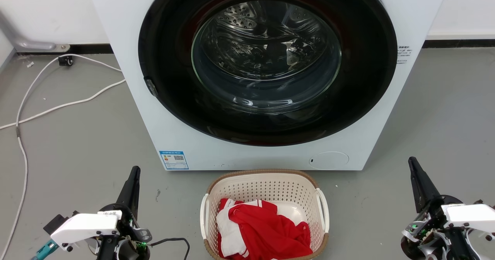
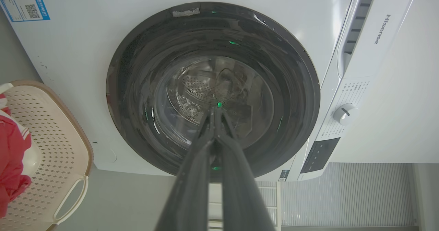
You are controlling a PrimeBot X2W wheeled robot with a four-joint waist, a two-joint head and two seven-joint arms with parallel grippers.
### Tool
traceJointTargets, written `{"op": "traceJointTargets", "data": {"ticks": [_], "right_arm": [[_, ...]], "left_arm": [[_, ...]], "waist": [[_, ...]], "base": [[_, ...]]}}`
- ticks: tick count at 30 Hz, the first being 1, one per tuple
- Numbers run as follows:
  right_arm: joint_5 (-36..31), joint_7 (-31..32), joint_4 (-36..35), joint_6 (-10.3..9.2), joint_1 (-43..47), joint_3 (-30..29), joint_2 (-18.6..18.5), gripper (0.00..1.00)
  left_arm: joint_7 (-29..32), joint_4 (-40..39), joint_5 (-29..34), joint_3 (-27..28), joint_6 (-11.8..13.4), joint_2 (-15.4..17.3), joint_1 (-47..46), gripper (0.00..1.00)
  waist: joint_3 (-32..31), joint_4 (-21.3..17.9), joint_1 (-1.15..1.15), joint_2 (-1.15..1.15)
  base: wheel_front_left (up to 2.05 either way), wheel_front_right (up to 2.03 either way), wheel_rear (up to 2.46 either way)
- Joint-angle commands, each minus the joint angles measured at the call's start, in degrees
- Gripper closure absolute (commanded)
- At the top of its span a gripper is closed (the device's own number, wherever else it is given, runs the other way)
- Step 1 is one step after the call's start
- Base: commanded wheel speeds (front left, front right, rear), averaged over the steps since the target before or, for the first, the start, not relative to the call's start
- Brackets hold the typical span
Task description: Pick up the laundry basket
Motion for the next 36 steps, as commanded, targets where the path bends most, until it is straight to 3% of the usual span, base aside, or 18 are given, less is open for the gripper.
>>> {"op": "traceJointTargets", "data": {"ticks": [1,35,36], "right_arm": [[-0.35,0.11,0.08,0.17,-0.82,-0.10,0.16,1.00],[-0.57,0.39,0.10,0.17,-0.78,-0.43,0.41,1.00],[-0.39,0.24,0.17,0.00,-0.03,-0.34,0.22,0.00]], "left_arm": [[0.34,0.10,0.30,0.12,-0.01,-0.03,-0.48,1.00],[0.64,0.12,0.67,0.56,-0.01,-0.34,-0.54,1.00],[0.41,0.18,0.33,0.41,0.01,-0.32,0.07,0.00]], "waist": [[0.00,0.00,0.00,0.00],[0.00,0.00,0.00,0.00],[0.00,0.00,0.00,0.00]], "base": [[0.00,0.00,0.00],[0.00,0.00,0.00],[0.00,0.00,0.00]]}}
